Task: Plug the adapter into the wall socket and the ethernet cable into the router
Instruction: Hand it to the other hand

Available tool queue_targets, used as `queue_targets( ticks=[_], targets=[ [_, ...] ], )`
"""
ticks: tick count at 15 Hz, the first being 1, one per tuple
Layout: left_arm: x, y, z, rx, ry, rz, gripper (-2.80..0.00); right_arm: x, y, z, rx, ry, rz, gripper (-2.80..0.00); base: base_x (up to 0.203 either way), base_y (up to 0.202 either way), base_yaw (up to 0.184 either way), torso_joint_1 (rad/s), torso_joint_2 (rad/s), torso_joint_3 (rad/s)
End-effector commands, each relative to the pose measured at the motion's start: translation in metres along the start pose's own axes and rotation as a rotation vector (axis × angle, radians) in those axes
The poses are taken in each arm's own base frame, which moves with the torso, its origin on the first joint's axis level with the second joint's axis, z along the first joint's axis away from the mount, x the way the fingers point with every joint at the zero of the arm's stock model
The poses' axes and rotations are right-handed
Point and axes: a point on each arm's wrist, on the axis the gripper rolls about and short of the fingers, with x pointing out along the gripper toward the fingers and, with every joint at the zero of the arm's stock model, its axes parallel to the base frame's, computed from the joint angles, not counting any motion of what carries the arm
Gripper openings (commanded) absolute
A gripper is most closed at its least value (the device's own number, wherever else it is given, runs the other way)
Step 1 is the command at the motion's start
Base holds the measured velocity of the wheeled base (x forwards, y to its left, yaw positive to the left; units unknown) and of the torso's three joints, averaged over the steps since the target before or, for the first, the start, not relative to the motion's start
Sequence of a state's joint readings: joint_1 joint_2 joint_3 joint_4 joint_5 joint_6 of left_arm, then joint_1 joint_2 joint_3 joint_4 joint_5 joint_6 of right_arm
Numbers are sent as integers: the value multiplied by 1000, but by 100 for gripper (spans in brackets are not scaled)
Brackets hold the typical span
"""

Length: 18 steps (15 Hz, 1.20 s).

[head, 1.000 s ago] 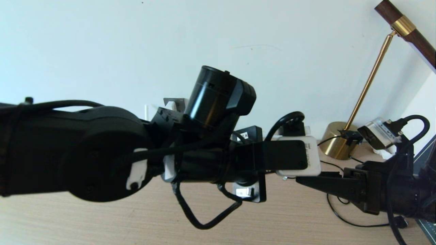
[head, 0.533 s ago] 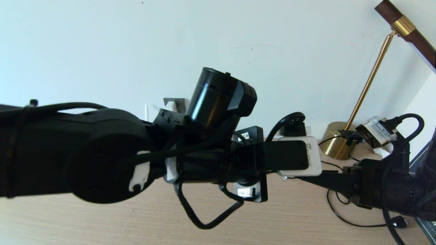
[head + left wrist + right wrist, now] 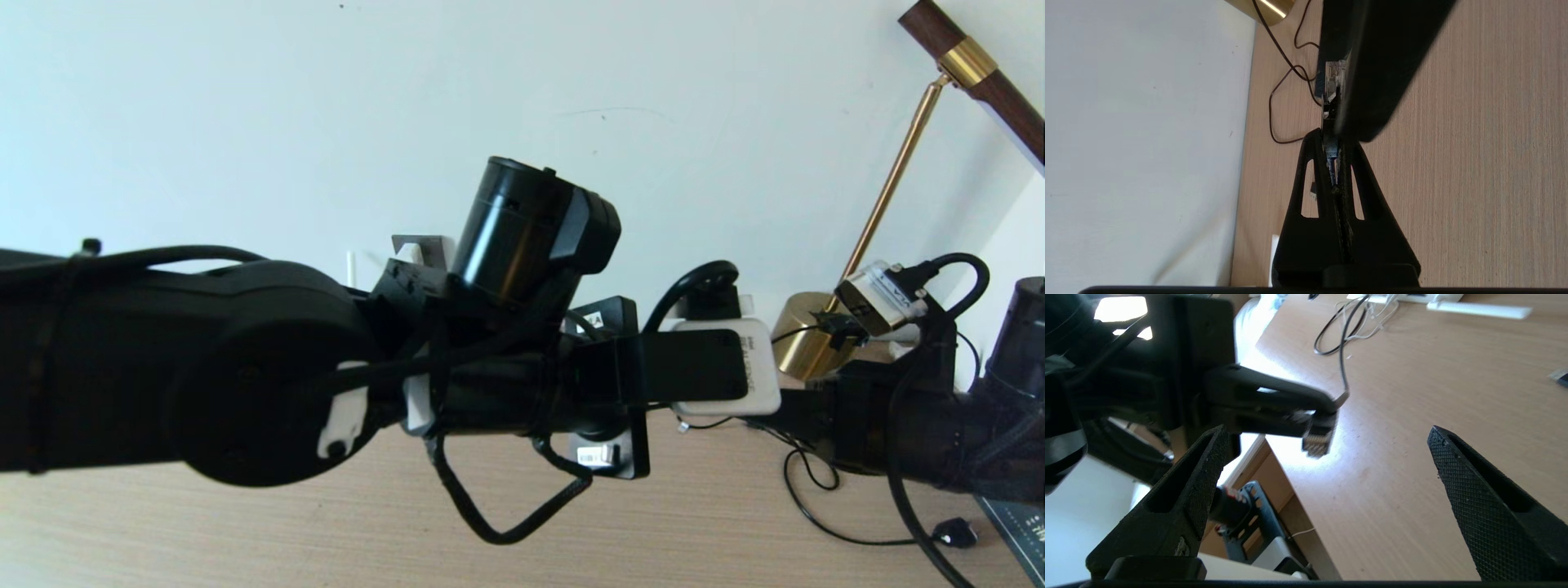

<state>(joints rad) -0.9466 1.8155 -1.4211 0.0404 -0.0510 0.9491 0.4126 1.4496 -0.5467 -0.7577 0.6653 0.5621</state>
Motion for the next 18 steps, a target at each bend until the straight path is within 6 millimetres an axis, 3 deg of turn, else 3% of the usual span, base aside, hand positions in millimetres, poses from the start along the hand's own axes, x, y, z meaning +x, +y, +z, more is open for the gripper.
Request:
queue_targets(
  ticks=[1, 6, 11, 18],
  targets=[
    [0, -1, -1, 8, 0, -4, -280, 4, -3, 1, 3, 1, -5, 0, 0, 0, 0, 0, 0, 0],
    [-1, -8, -5, 97, 15, -28, -280, 3, 0, 4, 8, 6, -20, 0, 0, 0, 0, 0, 0, 0],
    [1, -2, -5, 176, 12, -8, -280, 8, 19, -7, -12, 26, 14, 0, 0, 0, 0, 0, 0, 0],
    [2, 6, -8, 216, 18, 20, -280, 7, 21, -15, -11, 27, -7, 0, 0, 0, 0, 0, 0, 0]
  ],
)
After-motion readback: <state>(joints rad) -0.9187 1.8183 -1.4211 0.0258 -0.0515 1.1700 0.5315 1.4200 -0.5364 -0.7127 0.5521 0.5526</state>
